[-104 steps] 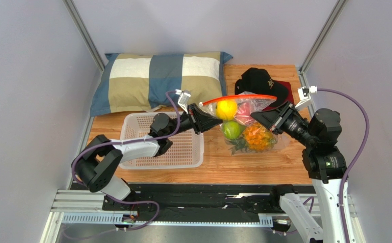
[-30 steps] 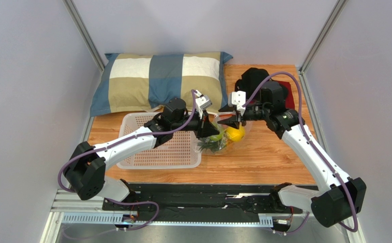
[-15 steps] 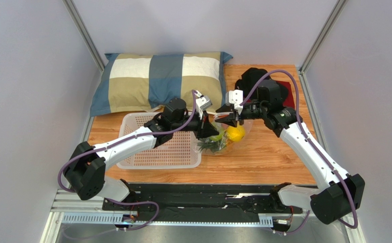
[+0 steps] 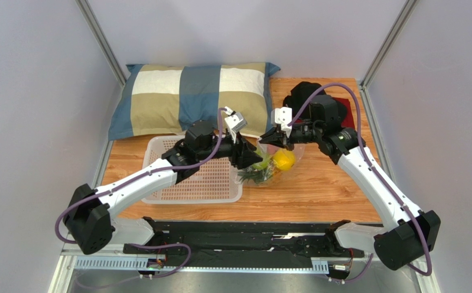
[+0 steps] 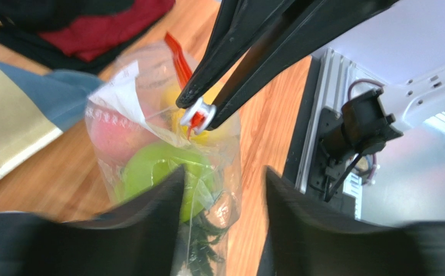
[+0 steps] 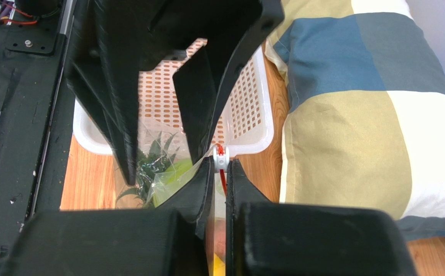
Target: Open the zip-top bag and remove the fake food
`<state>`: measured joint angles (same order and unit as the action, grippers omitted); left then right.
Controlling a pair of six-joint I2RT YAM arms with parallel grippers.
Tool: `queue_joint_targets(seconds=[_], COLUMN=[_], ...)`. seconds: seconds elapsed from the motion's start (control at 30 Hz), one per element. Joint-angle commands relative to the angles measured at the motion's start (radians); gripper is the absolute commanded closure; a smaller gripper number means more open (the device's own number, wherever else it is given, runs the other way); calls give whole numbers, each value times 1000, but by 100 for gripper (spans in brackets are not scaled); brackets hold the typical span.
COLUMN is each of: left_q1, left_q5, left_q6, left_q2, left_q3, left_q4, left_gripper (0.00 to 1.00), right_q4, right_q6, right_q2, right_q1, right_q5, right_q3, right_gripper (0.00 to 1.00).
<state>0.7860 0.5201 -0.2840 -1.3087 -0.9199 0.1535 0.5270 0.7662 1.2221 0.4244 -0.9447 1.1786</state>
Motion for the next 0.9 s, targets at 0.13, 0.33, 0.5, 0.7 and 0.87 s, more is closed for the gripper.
queue_joint_targets(seconds=[0.13, 0.33, 0.5, 0.7, 0.87], left_q1=[30, 45, 45, 25, 25], left_q5=[-63, -129, -161, -236, -247], left_q6=[37, 20, 29, 2, -4], left_q2=[22, -69, -122, -89, -44], left_q3=[-11, -14, -53, 12, 47], left_q4=[151, 262, 288, 395, 425], left_gripper=[7, 7, 45, 100, 100], right_q4=[-1, 4, 4, 54, 64], right_q6=[-82, -116, -125, -96, -73], right_q2=[-87, -79, -91, -113, -147], right_q1=[7, 7, 7, -4, -13], right_q5=[41, 6, 18, 58, 174], right_q3=[23, 33, 19, 0, -45], right_gripper=[100, 100, 100, 100, 100])
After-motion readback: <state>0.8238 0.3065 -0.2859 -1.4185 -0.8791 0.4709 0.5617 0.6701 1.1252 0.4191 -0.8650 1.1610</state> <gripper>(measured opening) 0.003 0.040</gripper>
